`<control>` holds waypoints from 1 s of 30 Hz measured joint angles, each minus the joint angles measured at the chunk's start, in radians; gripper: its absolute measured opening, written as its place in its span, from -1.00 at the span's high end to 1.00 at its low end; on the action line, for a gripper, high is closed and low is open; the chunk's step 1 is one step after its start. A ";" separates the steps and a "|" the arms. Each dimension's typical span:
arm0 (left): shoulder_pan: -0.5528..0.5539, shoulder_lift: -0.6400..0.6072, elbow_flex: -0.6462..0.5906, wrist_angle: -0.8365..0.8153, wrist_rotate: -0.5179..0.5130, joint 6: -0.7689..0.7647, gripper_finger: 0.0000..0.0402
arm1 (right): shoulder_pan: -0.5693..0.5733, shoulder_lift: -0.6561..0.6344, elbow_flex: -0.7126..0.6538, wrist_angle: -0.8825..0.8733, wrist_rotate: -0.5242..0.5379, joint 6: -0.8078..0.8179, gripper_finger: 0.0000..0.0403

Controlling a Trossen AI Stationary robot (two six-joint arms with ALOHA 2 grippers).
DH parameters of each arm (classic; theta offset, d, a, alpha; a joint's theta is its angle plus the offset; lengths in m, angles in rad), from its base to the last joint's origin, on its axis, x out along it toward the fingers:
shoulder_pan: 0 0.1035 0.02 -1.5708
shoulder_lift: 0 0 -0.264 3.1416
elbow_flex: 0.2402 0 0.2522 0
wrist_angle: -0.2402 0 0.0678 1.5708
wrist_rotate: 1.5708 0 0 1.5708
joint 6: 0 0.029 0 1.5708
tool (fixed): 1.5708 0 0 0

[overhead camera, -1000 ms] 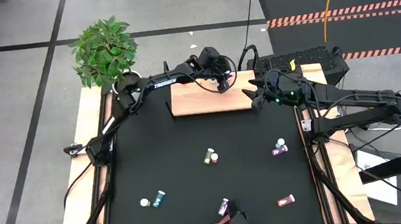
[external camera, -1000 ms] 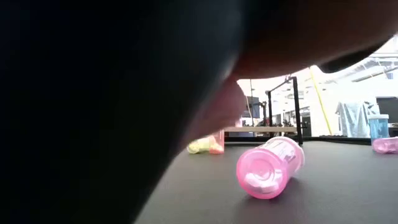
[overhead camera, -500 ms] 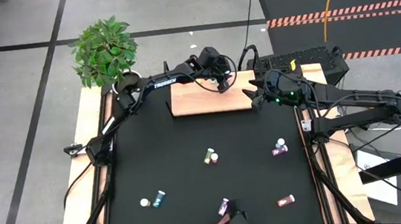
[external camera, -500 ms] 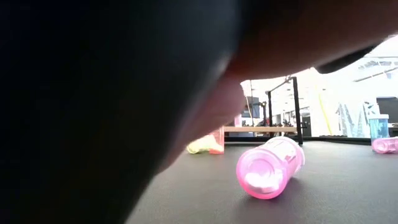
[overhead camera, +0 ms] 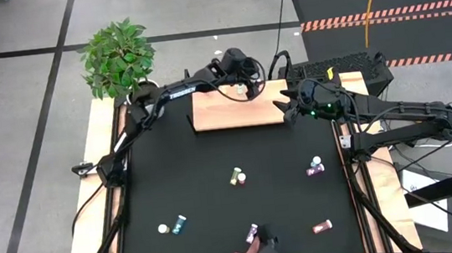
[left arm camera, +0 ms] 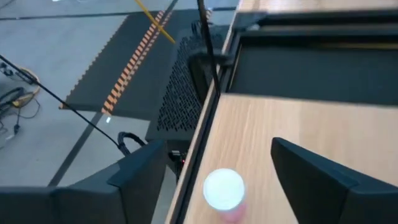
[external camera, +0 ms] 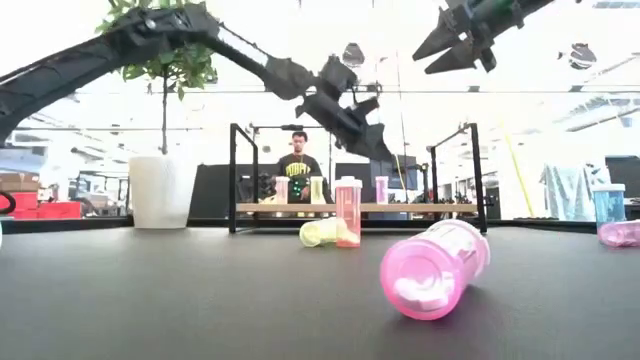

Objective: Pick and place medicine bottles onto shelf by color
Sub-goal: Put the left pink pill bottle on the shelf aligned with the other pink pill bottle

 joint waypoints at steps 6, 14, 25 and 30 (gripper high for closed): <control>-0.019 -0.161 0.000 -0.154 -0.015 -0.031 -0.57 | -0.009 0.000 0.000 0.039 -0.058 -0.031 -0.10; -0.102 -0.369 0.002 -0.445 -0.149 -0.353 -0.51 | -0.110 0.038 0.000 0.182 -0.291 -0.020 -0.10; -0.306 -0.455 0.000 -0.984 -0.288 -0.834 -0.24 | -0.088 0.142 0.000 0.181 -0.494 -0.097 -0.10; -0.429 -0.499 0.002 -1.174 -0.409 -0.962 -0.13 | -0.018 0.178 0.000 0.192 -0.497 -0.058 -0.10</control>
